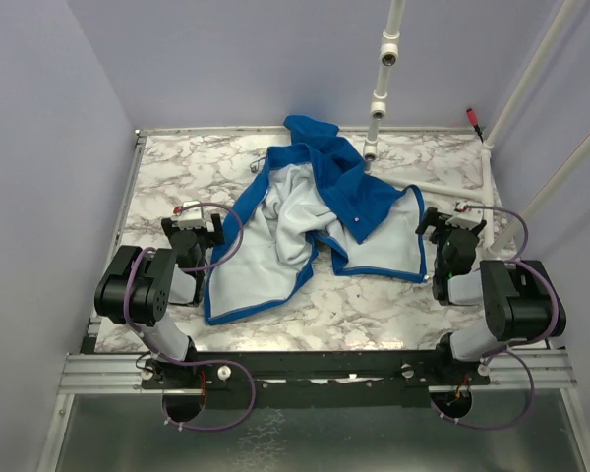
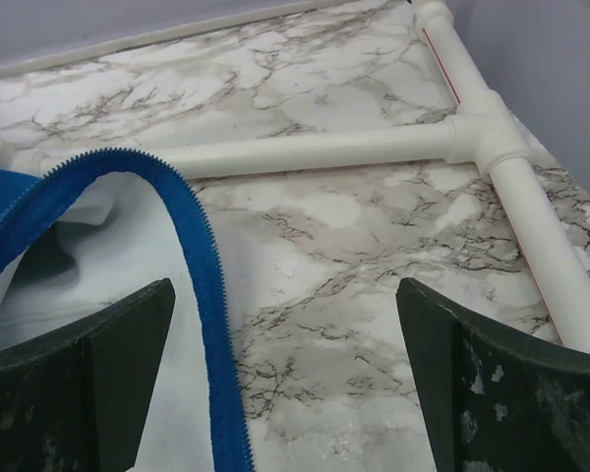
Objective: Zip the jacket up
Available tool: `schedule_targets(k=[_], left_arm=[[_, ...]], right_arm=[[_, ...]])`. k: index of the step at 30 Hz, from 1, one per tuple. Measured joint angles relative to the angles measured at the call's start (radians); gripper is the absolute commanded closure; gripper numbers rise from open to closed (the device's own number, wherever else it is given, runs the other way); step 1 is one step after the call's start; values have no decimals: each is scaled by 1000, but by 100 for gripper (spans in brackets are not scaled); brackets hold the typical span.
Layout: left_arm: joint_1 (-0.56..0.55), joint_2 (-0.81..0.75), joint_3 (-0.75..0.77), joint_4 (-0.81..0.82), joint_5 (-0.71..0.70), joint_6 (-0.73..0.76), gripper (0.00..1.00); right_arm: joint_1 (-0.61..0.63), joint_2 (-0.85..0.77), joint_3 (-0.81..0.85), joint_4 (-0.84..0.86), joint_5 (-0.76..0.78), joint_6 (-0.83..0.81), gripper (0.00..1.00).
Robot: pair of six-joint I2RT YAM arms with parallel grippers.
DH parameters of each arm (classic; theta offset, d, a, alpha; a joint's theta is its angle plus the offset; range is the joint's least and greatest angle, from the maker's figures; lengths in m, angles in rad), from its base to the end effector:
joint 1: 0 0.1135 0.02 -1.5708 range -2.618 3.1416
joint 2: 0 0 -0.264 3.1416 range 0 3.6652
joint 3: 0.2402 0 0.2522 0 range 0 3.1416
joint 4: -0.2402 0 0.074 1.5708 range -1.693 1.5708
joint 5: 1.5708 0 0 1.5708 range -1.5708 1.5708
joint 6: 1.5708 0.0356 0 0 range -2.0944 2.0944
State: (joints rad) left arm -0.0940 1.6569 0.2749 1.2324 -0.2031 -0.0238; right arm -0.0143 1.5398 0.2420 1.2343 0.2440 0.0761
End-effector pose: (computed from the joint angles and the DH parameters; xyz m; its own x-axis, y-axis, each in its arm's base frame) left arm 0.2548 -0.0168 0.1309 -0.1458 -0.0097 -0.9893 -0.1101 0.9939 0.0065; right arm 0.2438 -0.0121 0.1508 -0.0439 0.0744 -0.9963 0.2590 0.9640 0.0606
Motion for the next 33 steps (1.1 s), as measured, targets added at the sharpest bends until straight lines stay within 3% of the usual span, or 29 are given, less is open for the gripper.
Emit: schedule_targets(k=[2, 6, 9, 12, 17, 25, 33], left_arm=[[0, 0, 0, 0, 0, 0, 1], [4, -4, 7, -15, 1, 0, 1], [21, -32, 108, -188, 12, -4, 1], [34, -49, 287, -377, 37, -1, 1], [37, -116, 454, -630, 118, 18, 1], [13, -115, 743, -1113, 248, 68, 1], [-129, -152, 861, -1380, 243, 149, 1]], right_arm=[[0, -26, 9, -58, -3, -4, 0], [0, -174, 159, -390, 24, 27, 0], [0, -275, 259, -551, 63, 120, 0], [-2, -398, 272, -729, 127, 353, 0], [-13, -515, 264, -932, 39, 493, 0], [-11, -406, 345, -1220, 1, 563, 0], [-11, -217, 348, -1260, -88, 617, 0]])
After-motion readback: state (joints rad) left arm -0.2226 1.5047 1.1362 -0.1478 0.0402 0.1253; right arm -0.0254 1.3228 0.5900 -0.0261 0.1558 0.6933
